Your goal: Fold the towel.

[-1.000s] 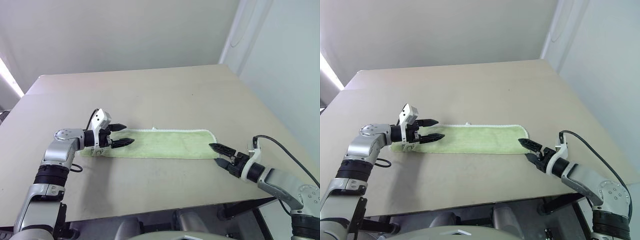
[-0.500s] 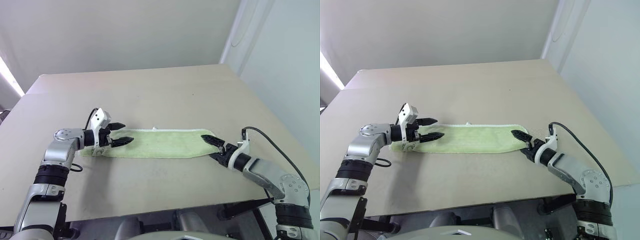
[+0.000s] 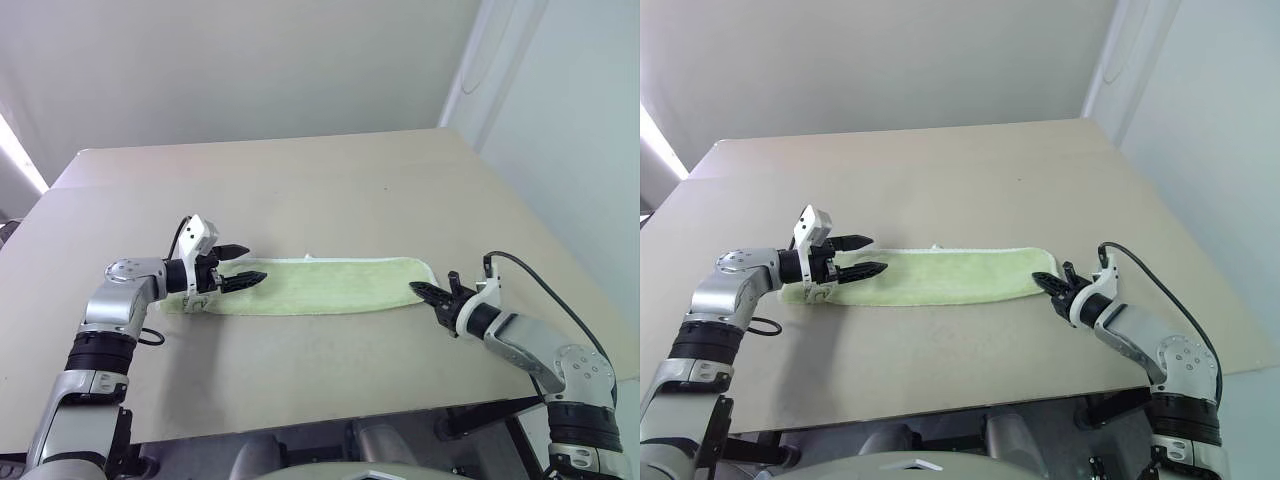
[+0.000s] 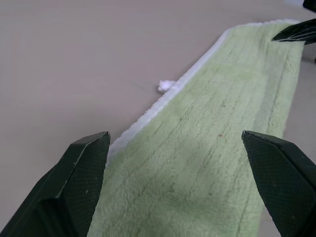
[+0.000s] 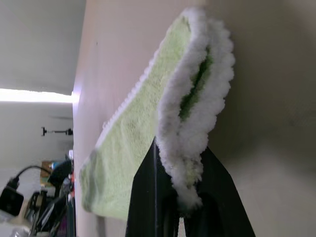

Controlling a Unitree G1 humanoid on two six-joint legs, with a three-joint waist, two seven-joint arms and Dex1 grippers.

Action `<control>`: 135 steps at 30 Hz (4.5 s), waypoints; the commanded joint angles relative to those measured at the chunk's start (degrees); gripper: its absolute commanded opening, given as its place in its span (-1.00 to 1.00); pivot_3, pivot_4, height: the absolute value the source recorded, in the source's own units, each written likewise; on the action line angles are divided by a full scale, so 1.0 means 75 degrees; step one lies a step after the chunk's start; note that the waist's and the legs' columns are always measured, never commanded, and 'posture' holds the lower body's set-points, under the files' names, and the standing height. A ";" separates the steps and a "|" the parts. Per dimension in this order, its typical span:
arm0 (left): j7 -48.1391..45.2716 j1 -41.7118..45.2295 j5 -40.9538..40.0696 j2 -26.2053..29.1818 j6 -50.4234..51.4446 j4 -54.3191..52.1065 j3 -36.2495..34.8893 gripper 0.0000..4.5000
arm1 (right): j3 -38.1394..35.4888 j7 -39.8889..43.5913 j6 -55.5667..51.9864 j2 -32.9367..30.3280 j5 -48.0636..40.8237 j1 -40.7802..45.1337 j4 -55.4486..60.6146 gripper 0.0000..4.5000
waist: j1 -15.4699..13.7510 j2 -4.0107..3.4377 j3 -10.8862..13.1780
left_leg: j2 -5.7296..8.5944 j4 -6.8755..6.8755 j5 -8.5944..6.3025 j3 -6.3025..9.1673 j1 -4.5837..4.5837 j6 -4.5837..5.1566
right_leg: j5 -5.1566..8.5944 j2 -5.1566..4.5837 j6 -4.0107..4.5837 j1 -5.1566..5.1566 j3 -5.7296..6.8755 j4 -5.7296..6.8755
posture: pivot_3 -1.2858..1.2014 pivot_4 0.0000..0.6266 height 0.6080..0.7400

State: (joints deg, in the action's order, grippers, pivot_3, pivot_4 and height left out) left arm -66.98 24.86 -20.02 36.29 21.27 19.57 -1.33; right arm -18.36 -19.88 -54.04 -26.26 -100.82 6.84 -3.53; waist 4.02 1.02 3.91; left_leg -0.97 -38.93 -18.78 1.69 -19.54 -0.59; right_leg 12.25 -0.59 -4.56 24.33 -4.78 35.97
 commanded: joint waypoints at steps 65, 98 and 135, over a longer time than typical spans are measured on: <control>-0.0613 -0.0416 -0.0073 0.0687 -0.0340 -0.0903 0.0040 1.00 | 0.4094 0.5108 -0.1546 -0.0396 0.8458 0.1922 0.3407 -0.76 | -0.0188 -0.0010 0.0007 | 0.0001 -0.0028 -0.0001 0.0006 -0.0089 0.0003 | -0.0008 -0.0001 -0.0008 0.0077 0.0015 0.0006 | 0.03 -1.00 0.57; 0.0511 0.0857 -0.0294 0.1068 0.4961 0.0783 0.0390 1.00 | 0.1586 0.5030 -0.1210 0.1018 0.8140 0.2253 0.2752 0.97 | -0.0107 -0.0007 -0.0001 | 0.0006 -0.0030 0.0000 0.0020 -0.0079 0.0003 | -0.0010 0.0002 -0.0009 0.0071 0.0022 0.0023 | 0.03 -1.00 0.57; 0.0736 0.1169 -0.1605 0.0108 0.7165 0.0434 -0.0272 -0.74 | 0.1383 0.4565 -0.1246 0.1083 0.8401 0.2250 0.2372 1.00 | -0.0052 -0.0019 -0.0009 | 0.0016 -0.0023 0.0000 0.0020 -0.0013 0.0001 | -0.0006 -0.0008 -0.0009 0.0010 0.0015 0.0017 | 0.03 -1.00 0.57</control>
State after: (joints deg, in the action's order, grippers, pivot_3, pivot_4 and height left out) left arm -60.66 33.28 -30.05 36.03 74.16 25.06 -1.59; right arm -7.65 14.24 -64.25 -18.04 -38.23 22.73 13.37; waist 3.63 0.88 3.84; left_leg -0.86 -39.10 -18.78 1.84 -19.65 -0.58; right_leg 12.20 -0.65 -4.63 24.41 -4.67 36.09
